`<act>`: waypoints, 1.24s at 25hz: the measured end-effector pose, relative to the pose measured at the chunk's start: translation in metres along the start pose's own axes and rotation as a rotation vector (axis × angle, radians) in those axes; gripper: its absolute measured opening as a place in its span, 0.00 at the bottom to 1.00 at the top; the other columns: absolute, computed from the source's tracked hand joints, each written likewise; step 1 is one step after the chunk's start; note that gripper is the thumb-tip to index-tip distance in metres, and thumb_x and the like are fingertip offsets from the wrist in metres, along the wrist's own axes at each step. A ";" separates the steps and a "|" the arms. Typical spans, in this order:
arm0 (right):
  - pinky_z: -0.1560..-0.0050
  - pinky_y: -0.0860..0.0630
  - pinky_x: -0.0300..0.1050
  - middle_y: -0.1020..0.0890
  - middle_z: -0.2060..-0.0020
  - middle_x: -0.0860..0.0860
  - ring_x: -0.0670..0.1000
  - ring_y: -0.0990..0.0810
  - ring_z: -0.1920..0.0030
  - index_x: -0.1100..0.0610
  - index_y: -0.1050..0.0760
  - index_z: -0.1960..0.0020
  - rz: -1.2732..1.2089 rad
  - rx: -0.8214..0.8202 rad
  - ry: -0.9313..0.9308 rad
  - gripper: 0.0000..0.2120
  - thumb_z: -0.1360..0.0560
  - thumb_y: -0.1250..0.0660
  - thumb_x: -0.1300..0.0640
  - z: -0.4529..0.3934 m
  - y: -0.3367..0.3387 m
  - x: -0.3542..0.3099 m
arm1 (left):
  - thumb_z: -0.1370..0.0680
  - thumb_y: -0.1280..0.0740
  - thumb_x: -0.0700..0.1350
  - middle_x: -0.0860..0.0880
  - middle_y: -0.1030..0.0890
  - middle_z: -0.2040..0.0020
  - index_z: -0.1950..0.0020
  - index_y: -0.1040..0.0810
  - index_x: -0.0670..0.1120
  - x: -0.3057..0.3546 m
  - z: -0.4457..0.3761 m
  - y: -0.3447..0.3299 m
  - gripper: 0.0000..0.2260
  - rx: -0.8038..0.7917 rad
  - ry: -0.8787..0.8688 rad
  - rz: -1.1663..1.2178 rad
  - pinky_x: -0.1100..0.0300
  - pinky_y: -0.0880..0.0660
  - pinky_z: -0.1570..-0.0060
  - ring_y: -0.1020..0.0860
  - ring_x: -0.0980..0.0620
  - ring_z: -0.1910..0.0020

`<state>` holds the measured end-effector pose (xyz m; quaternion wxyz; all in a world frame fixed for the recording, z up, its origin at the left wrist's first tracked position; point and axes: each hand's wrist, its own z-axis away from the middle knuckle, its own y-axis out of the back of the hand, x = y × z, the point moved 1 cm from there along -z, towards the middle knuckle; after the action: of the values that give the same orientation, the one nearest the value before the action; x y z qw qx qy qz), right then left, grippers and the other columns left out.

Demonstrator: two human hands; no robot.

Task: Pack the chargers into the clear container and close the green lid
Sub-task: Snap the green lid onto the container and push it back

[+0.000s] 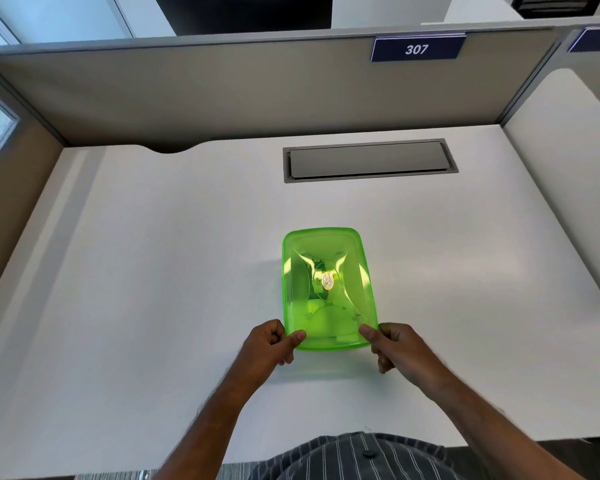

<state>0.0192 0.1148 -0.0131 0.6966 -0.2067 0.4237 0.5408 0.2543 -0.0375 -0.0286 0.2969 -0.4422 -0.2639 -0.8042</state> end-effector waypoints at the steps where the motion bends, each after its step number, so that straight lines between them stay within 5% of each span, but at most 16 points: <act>1: 0.67 0.25 0.46 0.27 0.72 0.59 0.55 0.26 0.73 0.62 0.25 0.64 -0.039 0.012 0.000 0.28 0.30 0.27 0.35 0.002 -0.002 -0.001 | 0.24 0.25 0.51 0.35 0.18 0.67 0.63 0.28 0.43 0.000 0.000 0.000 0.18 0.000 0.001 -0.003 0.58 0.25 0.63 0.23 0.49 0.69; 11: 0.62 0.27 0.51 0.29 0.75 0.51 0.54 0.29 0.73 0.64 0.28 0.63 -0.219 0.064 0.011 0.16 0.24 0.28 0.54 0.005 -0.008 0.008 | 0.24 0.24 0.51 0.40 0.18 0.69 0.62 0.28 0.41 -0.002 0.001 -0.002 0.18 -0.015 0.030 0.047 0.56 0.24 0.62 0.23 0.49 0.69; 21: 0.65 0.23 0.47 0.25 0.72 0.56 0.55 0.25 0.71 0.61 0.24 0.63 -0.142 -0.015 0.017 0.18 0.22 0.30 0.49 0.007 0.001 0.005 | 0.25 0.25 0.55 0.44 0.17 0.67 0.60 0.28 0.44 0.010 -0.004 0.007 0.18 -0.064 0.043 -0.066 0.51 0.23 0.58 0.21 0.52 0.67; 23: 0.65 0.22 0.46 0.24 0.72 0.57 0.56 0.23 0.71 0.62 0.24 0.62 -0.120 -0.024 0.011 0.19 0.21 0.31 0.48 0.007 0.002 0.004 | 0.27 0.24 0.58 0.47 0.19 0.59 0.55 0.29 0.48 0.010 -0.013 0.010 0.19 0.097 -0.044 -0.188 0.50 0.24 0.57 0.23 0.52 0.62; 26: 0.64 0.22 0.47 0.24 0.71 0.59 0.57 0.21 0.70 0.62 0.25 0.61 -0.109 -0.026 0.012 0.19 0.21 0.32 0.47 0.007 0.002 0.004 | 0.26 0.24 0.52 0.50 0.24 0.45 0.44 0.27 0.48 0.031 -0.032 0.010 0.18 0.419 -0.474 -0.552 0.56 0.27 0.47 0.24 0.50 0.49; 28: 0.64 0.21 0.47 0.25 0.71 0.59 0.58 0.20 0.69 0.61 0.25 0.61 -0.109 -0.038 0.008 0.18 0.21 0.32 0.47 0.006 0.002 0.004 | 0.24 0.27 0.52 0.49 0.22 0.42 0.40 0.25 0.46 0.061 -0.049 -0.002 0.17 0.383 -0.714 -0.750 0.52 0.27 0.41 0.24 0.47 0.43; 31: 0.62 0.21 0.49 0.25 0.72 0.59 0.58 0.19 0.69 0.59 0.26 0.62 -0.105 -0.047 0.004 0.18 0.20 0.33 0.48 0.005 0.004 0.003 | 0.24 0.34 0.58 0.48 0.20 0.37 0.35 0.23 0.47 0.094 -0.083 -0.028 0.22 0.191 -0.720 -0.864 0.45 0.26 0.36 0.24 0.45 0.35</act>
<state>0.0171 0.1217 -0.0126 0.7183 -0.2458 0.4008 0.5129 0.1478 -0.0983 0.0099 -0.1290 -0.5113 -0.5768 -0.6239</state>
